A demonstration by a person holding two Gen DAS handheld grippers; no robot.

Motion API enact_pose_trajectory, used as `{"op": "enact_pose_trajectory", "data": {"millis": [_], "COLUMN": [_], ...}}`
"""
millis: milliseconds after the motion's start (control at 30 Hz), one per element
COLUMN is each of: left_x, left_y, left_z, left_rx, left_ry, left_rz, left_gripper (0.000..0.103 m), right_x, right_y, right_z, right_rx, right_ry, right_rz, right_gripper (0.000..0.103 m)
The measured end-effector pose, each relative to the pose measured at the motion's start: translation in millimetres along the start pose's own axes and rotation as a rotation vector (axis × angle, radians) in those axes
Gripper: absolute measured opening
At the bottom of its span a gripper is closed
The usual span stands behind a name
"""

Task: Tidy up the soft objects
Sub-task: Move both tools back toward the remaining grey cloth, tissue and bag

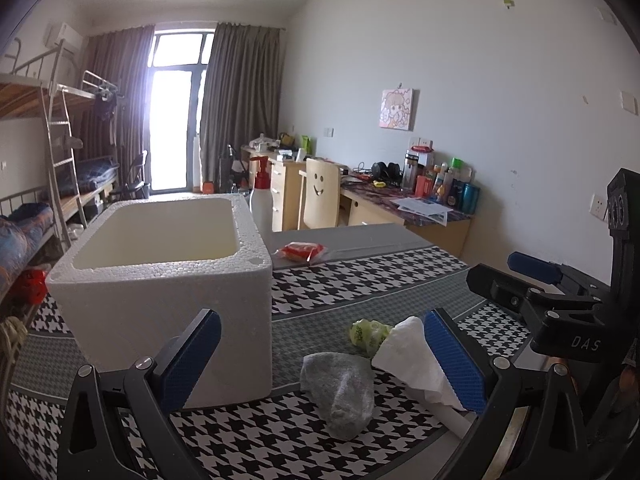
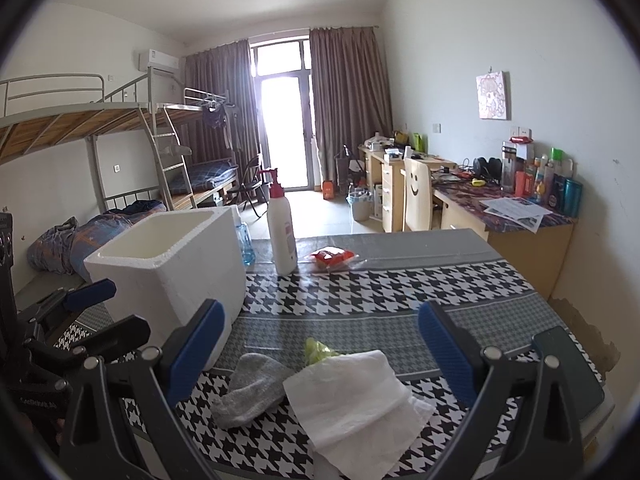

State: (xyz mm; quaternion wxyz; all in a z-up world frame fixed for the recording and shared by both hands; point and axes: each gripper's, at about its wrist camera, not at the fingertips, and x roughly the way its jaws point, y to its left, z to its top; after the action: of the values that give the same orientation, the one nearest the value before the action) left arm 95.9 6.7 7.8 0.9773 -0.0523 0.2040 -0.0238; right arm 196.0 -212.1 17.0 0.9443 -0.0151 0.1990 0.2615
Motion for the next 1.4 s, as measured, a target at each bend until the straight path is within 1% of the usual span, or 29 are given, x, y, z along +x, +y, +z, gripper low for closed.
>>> {"op": "enact_pose_trajectory", "data": {"millis": [233, 633, 833, 933, 1400], "left_x": [6.4, 18.7, 25.7, 29.2, 45.1], "left_y": [-1.7, -8.1, -10.3, -12.1, -16.6], "left_z": [-4.6, -15.3, -20.3, -22.7, -34.6], "left_rx": [0.003, 0.016, 0.019, 0.022, 0.031], "left_ry": [0.019, 0.063, 0.084, 0.098, 0.159], "left_rz": [0.015, 0.001, 0.023, 0.016, 0.021], "left_gripper": [0.102, 0.102, 0.102, 0.102, 0.102], "right_x": [1.0, 8.2, 10.4, 12.0, 20.8], "right_y": [-5.4, -12.6, -17.9, -20.3, -28.0], "right_z": [-6.0, -18.8, -25.1, -28.0, -41.5], "right_rx": [0.013, 0.032, 0.045, 0.054, 0.081], "right_ry": [0.014, 0.056, 0.074, 0.085, 0.133], "right_rz": [-0.01, -0.033, -0.046, -0.051, -0.055], "right_gripper": [0.099, 0.099, 0.099, 0.099, 0.099]}}
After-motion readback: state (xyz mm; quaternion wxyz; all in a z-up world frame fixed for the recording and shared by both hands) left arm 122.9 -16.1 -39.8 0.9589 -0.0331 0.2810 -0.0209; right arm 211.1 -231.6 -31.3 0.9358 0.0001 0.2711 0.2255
